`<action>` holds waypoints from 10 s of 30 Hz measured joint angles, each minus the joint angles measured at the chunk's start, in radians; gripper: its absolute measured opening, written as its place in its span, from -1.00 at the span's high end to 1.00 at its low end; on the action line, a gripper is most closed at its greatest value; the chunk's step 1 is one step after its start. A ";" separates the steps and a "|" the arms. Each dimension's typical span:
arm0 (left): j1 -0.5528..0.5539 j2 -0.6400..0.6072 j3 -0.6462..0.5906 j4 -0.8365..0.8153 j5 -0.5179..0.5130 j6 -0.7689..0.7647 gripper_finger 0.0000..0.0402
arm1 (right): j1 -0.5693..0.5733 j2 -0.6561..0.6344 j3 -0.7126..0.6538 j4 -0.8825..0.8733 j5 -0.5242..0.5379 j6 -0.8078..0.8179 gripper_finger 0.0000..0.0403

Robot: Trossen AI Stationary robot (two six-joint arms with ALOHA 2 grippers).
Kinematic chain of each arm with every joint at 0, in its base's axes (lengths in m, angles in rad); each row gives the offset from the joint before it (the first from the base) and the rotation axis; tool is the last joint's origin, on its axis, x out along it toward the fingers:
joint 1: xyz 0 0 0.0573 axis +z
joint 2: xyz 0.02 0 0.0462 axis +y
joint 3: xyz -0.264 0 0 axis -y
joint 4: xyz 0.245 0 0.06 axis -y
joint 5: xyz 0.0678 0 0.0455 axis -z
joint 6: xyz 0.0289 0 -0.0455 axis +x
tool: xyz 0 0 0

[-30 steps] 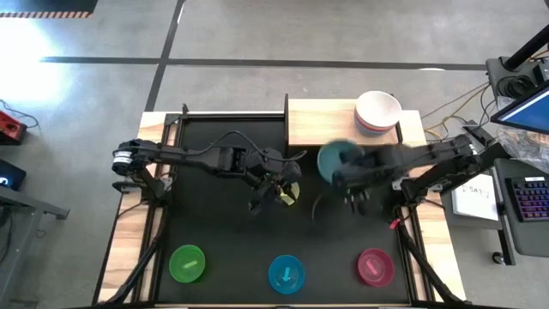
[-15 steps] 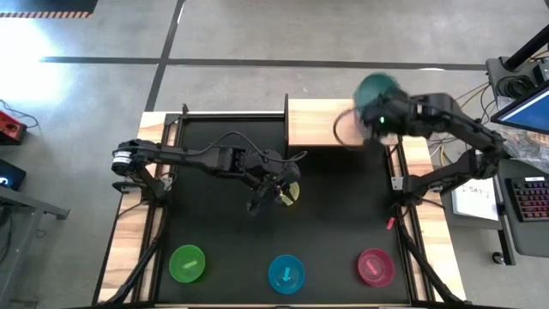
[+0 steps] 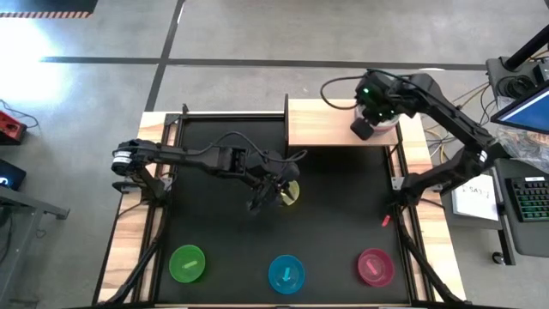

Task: Place and stack bowls onto a shelf
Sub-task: Stack the green bowl on top of the white stacked bowls on the shelf, then put the yellow bowl on the shelf, then stack the red bowl on top of the yellow bowl on the shelf

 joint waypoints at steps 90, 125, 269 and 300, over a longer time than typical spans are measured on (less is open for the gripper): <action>0.008 0.015 -0.002 -0.234 0.000 -0.457 0.47 | 0.053 -0.074 0.124 0.084 -0.109 0.132 0.52; 0.008 0.276 -0.156 0.000 -0.235 -0.603 0.47 | 0.647 -0.060 -0.293 0.150 -0.120 0.421 0.53; 0.225 0.457 0.830 -0.788 0.136 -0.355 0.57 | 1.129 -0.131 -0.762 0.625 -0.320 1.455 0.53; -0.028 0.286 0.828 -0.956 0.015 -0.431 0.57 | 1.396 0.381 -0.529 0.659 -0.469 1.754 0.53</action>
